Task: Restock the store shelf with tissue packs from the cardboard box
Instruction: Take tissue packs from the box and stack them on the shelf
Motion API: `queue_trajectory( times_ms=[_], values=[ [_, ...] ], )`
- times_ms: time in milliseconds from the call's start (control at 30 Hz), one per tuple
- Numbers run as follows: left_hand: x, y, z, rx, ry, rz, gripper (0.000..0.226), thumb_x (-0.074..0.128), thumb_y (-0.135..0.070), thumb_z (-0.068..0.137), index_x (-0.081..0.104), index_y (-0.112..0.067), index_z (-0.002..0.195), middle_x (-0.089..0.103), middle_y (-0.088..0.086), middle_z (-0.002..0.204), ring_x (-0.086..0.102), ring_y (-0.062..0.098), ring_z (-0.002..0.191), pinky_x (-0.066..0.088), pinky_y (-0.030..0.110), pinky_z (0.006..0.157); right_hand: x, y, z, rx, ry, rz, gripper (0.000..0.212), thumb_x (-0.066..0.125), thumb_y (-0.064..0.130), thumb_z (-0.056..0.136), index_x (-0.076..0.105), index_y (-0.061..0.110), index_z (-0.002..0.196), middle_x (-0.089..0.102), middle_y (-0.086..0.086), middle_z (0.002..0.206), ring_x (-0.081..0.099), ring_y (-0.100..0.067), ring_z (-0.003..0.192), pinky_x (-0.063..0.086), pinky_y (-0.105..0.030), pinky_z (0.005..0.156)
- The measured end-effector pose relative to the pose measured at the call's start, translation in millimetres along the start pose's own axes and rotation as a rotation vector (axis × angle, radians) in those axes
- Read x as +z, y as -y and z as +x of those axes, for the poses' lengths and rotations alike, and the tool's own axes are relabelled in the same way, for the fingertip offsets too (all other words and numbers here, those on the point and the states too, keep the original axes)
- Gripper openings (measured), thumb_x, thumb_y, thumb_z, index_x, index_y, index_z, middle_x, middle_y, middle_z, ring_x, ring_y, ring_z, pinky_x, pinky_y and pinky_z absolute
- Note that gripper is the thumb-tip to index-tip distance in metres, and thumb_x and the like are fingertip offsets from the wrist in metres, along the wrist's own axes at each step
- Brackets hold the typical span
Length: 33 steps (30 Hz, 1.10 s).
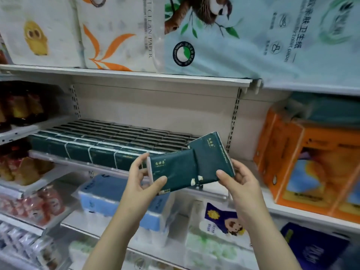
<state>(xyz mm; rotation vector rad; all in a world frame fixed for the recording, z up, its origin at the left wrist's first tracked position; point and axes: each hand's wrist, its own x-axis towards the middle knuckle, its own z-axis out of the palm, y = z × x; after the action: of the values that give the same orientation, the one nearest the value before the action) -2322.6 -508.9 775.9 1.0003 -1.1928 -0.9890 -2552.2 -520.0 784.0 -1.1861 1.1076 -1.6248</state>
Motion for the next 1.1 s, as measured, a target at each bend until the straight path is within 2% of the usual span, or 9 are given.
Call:
queue_trajectory(
  times_ms=[167,233,333,500,667,833,967,1000,1100],
  values=[
    [21.0,5.4,38.0,0.011,0.041,0.022,0.055,0.069,-0.006,0.086,0.047,-0.04,0.124,0.072,0.0,0.098,0.07,0.014,0.09,0.055,0.022,0.065,-19.9,-13.9,29.0,-0.009,-0.119,0.015,0.039,0.068,0.005,0.087,0.06,0.026,0.119,0.072,0.008,0.109,0.068,-0.004,0.1,0.052,-0.026,0.087],
    [25.4,10.2,60.6,0.016,0.069,0.058,0.056,0.07,-0.007,0.086,0.047,-0.039,0.126,0.073,-0.005,0.095,0.068,0.014,0.091,0.055,0.023,0.068,-28.6,-19.8,49.7,-0.023,-0.182,-0.01,0.039,0.067,0.004,0.088,0.06,0.029,0.116,0.07,0.01,0.112,0.066,0.0,0.099,0.052,-0.019,0.083],
    [30.0,19.5,99.0,0.023,0.103,0.088,0.057,0.072,-0.008,0.084,0.047,-0.043,0.123,0.073,-0.008,0.098,0.068,0.016,0.096,0.055,0.033,0.082,-38.8,-27.6,82.1,-0.041,-0.274,-0.09,0.037,0.068,0.005,0.088,0.061,0.025,0.119,0.068,0.006,0.115,0.065,-0.007,0.103,0.052,-0.027,0.089],
    [41.0,33.4,163.7,0.02,0.18,0.104,0.057,0.072,-0.014,0.085,0.045,-0.046,0.123,0.071,-0.008,0.105,0.066,0.009,0.1,0.054,0.031,0.084,-46.6,-35.9,125.7,-0.065,-0.395,-0.229,0.036,0.064,0.009,0.092,0.057,0.019,0.125,0.064,0.001,0.113,0.059,-0.009,0.096,0.043,-0.024,0.083],
    [53.6,40.6,211.1,0.03,0.238,0.195,0.057,0.072,-0.016,0.085,0.044,-0.046,0.124,0.065,-0.006,0.113,0.063,0.009,0.103,0.053,0.032,0.088,-47.4,-59.0,161.1,-0.024,-0.387,-0.298,0.04,0.056,0.003,0.095,0.053,0.026,0.127,0.055,0.002,0.119,0.053,-0.017,0.106,0.044,-0.013,0.068],
    [67.5,46.6,235.4,-0.025,0.238,0.169,0.061,0.07,-0.005,0.086,0.042,-0.033,0.134,0.067,0.001,0.109,0.065,0.008,0.09,0.05,0.012,0.059,-47.1,-86.2,204.1,-0.023,-0.335,-0.481,0.033,0.055,0.0,0.094,0.051,0.022,0.12,0.053,0.004,0.113,0.054,-0.018,0.112,0.048,-0.019,0.079],
    [69.8,52.6,244.8,-0.026,0.241,0.174,0.061,0.073,-0.01,0.084,0.045,-0.041,0.13,0.066,0.002,0.115,0.067,0.013,0.094,0.054,0.022,0.069,-53.9,-102.0,239.3,-0.033,-0.248,-0.65,0.036,0.054,0.003,0.096,0.057,0.021,0.127,0.053,0.008,0.118,0.05,-0.008,0.108,0.045,-0.003,0.069],
    [70.5,52.9,247.5,-0.034,0.234,0.174,0.061,0.073,-0.011,0.084,0.045,-0.042,0.129,0.063,0.003,0.118,0.066,0.017,0.099,0.054,0.024,0.071,-55.4,-106.5,247.9,-0.048,-0.232,-0.682,0.038,0.054,0.001,0.095,0.059,0.022,0.127,0.055,0.005,0.122,0.052,-0.01,0.112,0.048,-0.006,0.079],
    [74.7,55.4,253.6,-0.042,0.191,0.133,0.059,0.07,-0.003,0.084,0.046,-0.036,0.126,0.063,0.006,0.113,0.064,0.021,0.103,0.052,0.016,0.064,-61.0,-123.1,274.8,-0.095,-0.251,-0.76,0.041,0.055,-0.004,0.09,0.064,0.019,0.122,0.061,-0.005,0.123,0.056,-0.021,0.115,0.048,-0.038,0.102]
  ],
)
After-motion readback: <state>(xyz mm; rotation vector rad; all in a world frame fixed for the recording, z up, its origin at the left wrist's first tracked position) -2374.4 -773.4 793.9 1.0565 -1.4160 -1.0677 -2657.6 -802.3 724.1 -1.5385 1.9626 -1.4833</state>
